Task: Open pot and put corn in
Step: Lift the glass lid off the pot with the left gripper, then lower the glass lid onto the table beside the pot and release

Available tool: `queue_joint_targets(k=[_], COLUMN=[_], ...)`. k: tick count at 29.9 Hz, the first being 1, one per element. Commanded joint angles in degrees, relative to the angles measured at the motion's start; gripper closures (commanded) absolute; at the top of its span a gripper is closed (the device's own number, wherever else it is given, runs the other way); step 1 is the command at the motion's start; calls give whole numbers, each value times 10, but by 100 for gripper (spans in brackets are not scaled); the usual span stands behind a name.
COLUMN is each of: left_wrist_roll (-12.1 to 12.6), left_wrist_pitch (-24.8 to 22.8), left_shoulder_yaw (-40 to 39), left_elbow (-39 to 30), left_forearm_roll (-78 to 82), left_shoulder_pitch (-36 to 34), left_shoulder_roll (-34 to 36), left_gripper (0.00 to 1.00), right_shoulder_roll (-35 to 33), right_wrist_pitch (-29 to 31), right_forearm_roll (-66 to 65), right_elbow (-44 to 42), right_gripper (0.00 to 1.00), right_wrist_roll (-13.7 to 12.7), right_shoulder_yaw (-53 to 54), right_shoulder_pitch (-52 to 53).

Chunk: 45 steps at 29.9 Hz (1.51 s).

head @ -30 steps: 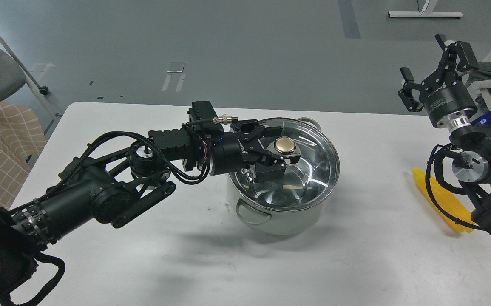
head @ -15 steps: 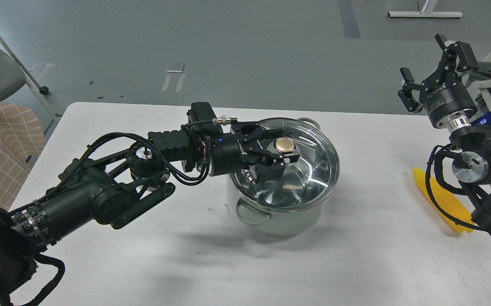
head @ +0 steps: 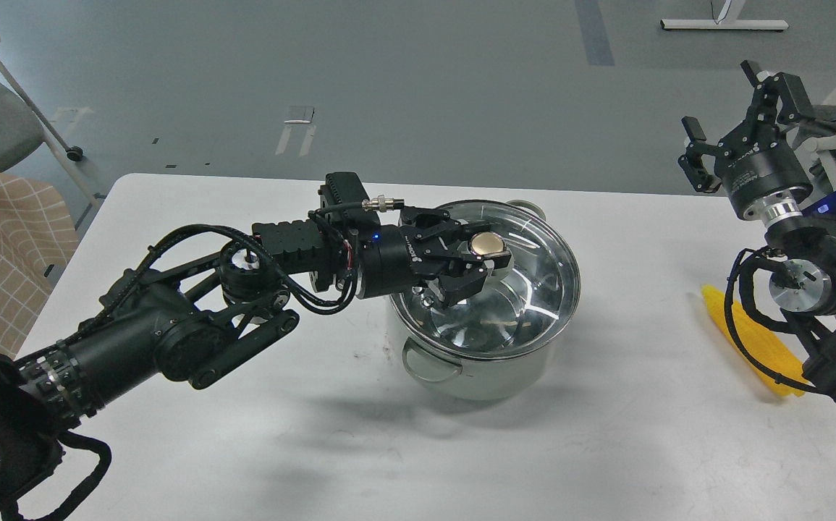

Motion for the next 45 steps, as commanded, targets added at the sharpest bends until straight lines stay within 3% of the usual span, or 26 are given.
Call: queue_joint_targets(k=[1, 7, 13, 19, 23, 28, 32, 45], left_wrist_roll=[0, 0, 0, 0, 0, 0, 0, 0], left_wrist_pitch=[-1, -1, 1, 58, 106, 177, 192, 259], left_shoulder_yaw=[-2, -9, -14, -12, -13, -26, -64, -58], left_elbow=[-5, -15, -35, -45, -42, -27, -13, 83], left_forearm_roll=[0, 0, 0, 0, 0, 0, 0, -66], left_shoulder_pitch=[-10, -44, -72, -60, 3, 93, 159, 252], left_shoulder_roll=[4, 30, 144, 283, 342, 368, 365, 355], left_gripper=[77, 77, 76, 76, 76, 76, 76, 75], right_shoulder_roll=[0, -1, -5, -4, -4, -4, -5, -5], right_wrist_pitch=[0, 0, 0, 0, 0, 0, 0, 0], right_forearm_roll=[0, 0, 1, 1, 0, 0, 0, 0], right_elbow=[0, 0, 1, 1, 1, 2, 2, 3], right_gripper=[0, 0, 0, 0, 0, 0, 0, 0], right_wrist_roll=[0, 0, 0, 0, 0, 0, 0, 0], right_shoulder_yaw=[0, 0, 0, 1, 0, 0, 0, 0], right_shoulder_pitch=[0, 0, 0, -1, -2, -5, -6, -15])
